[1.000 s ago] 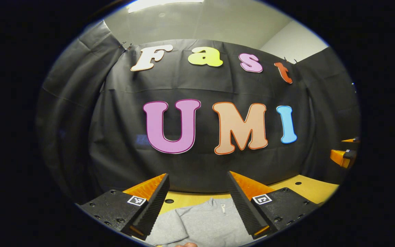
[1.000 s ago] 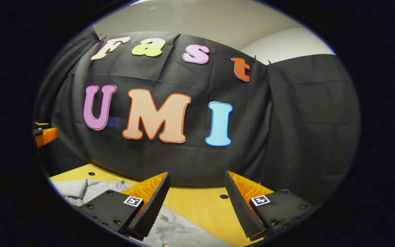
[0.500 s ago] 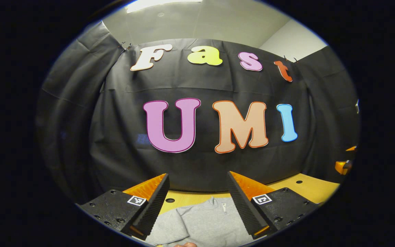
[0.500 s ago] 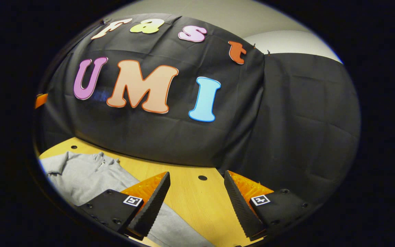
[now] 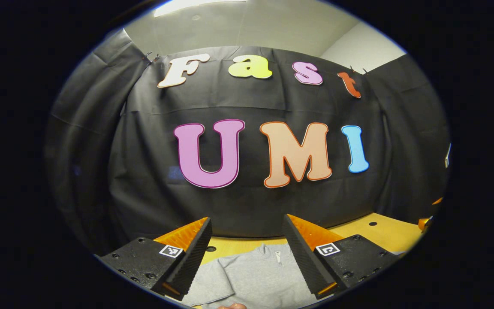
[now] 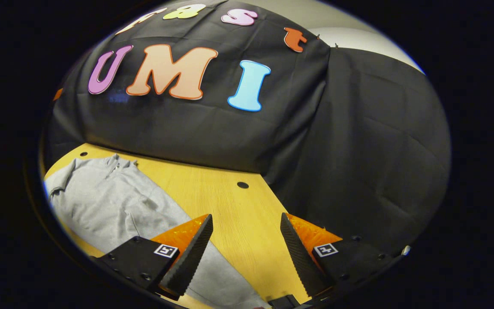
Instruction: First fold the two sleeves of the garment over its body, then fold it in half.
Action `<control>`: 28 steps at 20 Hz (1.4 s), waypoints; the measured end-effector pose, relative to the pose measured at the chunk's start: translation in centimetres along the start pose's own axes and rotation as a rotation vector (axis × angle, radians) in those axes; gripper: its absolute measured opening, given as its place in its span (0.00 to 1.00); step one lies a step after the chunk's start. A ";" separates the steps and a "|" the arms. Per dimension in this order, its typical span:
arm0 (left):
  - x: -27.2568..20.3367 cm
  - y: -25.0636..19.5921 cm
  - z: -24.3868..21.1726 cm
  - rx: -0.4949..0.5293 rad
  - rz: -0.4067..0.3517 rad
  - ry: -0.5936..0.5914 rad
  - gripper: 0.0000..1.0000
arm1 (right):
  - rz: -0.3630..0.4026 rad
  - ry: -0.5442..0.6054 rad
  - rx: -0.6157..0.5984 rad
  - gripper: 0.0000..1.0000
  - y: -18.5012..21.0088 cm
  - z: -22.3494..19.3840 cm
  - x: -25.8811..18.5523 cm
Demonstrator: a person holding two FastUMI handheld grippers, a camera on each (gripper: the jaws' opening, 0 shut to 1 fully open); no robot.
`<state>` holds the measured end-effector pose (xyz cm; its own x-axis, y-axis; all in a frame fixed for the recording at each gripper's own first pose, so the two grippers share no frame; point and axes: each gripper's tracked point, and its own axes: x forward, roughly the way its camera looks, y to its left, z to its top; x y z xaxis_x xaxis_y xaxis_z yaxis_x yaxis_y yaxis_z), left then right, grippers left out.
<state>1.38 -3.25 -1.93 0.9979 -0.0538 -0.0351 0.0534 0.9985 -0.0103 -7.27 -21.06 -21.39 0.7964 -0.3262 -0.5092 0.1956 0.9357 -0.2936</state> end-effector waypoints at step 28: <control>0.8 -1.8 -2.1 -0.003 -0.031 0.049 0.96 | 0.061 0.573 0.133 0.99 0.8 -21.9 -3.1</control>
<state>2.01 -5.09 -4.06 0.9929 -0.0852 -0.0831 0.0843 0.9963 -0.0154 -22.15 -22.21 -37.79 0.3799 -0.2571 -0.8886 0.2588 0.9518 -0.1647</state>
